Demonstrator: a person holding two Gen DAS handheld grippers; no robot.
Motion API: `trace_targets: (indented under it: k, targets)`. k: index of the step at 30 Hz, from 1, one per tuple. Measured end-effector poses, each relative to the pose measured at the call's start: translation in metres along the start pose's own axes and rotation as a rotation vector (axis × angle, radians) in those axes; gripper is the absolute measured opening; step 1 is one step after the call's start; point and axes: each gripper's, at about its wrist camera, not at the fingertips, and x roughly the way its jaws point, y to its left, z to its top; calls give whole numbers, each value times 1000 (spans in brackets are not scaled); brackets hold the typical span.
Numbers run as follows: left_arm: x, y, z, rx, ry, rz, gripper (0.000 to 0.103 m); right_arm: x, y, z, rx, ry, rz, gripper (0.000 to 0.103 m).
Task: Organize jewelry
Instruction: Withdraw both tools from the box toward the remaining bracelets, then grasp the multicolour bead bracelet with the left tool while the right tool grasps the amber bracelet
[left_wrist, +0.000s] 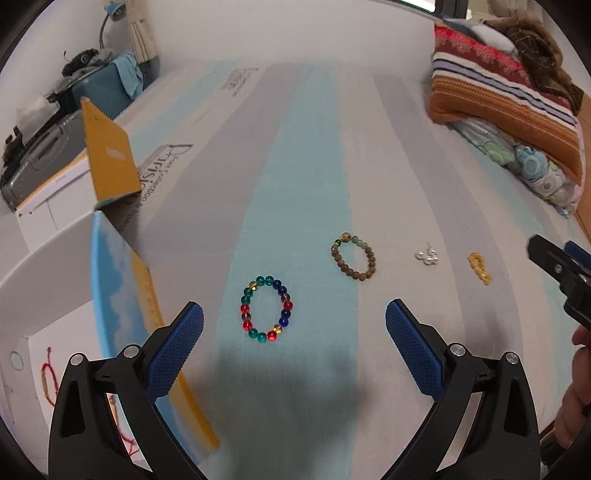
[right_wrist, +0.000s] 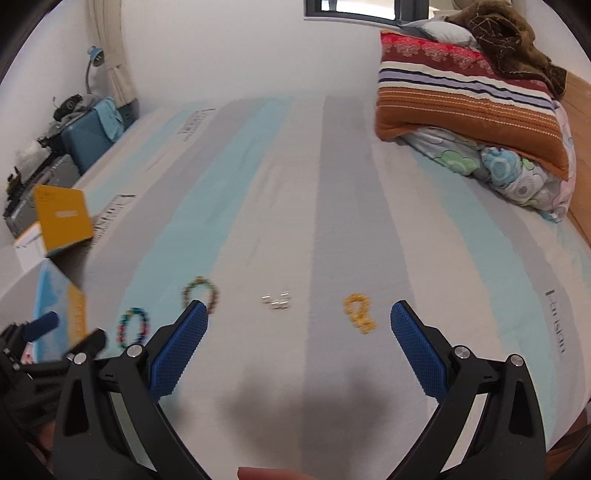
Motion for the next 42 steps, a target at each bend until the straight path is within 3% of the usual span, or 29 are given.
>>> trace_targets:
  k: [10, 14, 24, 34, 42]
  targets:
    - [47, 9, 0, -49, 55, -17, 97, 79, -25, -15, 6, 106, 12, 95]
    - [58, 8, -4, -60, 65, -34, 97, 105, -33, -19, 16, 148, 8, 90]
    - [88, 4, -13, -52, 95, 9, 97, 137, -50, -25, 64, 216, -2, 72]
    - [101, 20, -11, -110, 100, 67, 97, 156, -55, -30, 81, 260, -22, 58]
    - [113, 27, -10, -144, 146, 32, 96, 155, -48, -31, 74, 277, -45, 38]
